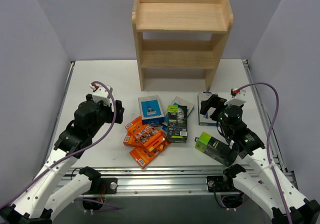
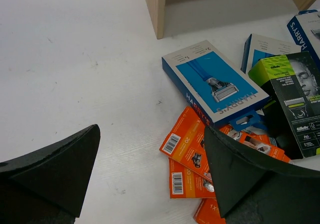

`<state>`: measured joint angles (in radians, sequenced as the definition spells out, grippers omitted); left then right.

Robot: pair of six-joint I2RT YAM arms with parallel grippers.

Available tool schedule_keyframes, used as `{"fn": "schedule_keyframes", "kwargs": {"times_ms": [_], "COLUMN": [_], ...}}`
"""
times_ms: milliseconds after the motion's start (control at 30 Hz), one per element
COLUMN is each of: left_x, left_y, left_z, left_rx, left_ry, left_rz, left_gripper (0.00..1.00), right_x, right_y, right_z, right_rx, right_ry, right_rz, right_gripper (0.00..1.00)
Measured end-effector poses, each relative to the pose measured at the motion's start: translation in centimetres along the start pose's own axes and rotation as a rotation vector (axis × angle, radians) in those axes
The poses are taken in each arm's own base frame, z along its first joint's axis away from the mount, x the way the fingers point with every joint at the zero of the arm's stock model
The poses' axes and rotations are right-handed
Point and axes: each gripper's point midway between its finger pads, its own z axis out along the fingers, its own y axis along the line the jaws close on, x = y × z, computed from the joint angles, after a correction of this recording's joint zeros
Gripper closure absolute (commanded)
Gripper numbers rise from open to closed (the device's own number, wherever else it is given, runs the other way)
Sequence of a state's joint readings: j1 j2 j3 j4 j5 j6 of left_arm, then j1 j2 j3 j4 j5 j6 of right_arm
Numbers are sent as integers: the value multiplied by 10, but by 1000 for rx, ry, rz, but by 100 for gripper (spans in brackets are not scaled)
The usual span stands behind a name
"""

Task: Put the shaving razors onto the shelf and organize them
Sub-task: Grab a shaving razor with the right arm

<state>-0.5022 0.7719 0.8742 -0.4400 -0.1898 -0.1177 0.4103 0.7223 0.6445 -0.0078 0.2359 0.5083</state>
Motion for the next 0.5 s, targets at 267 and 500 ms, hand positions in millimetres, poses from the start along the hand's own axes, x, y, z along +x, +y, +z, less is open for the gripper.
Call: {"fn": "schedule_keyframes", "kwargs": {"times_ms": [267,500], "left_x": [-2,-3], "left_y": [15,25], "left_z": [0,-2], "left_rx": [-85,-147], "left_ry": [-10,-21], "left_rz": [-1,-14], "left_gripper": [6,6], "right_x": [4,9], "right_y": [0,2], "right_z": [-2,-2], "right_rx": [16,-8], "right_ry": [7,26], "right_rz": [-8,-49], "right_gripper": [0,0]}}
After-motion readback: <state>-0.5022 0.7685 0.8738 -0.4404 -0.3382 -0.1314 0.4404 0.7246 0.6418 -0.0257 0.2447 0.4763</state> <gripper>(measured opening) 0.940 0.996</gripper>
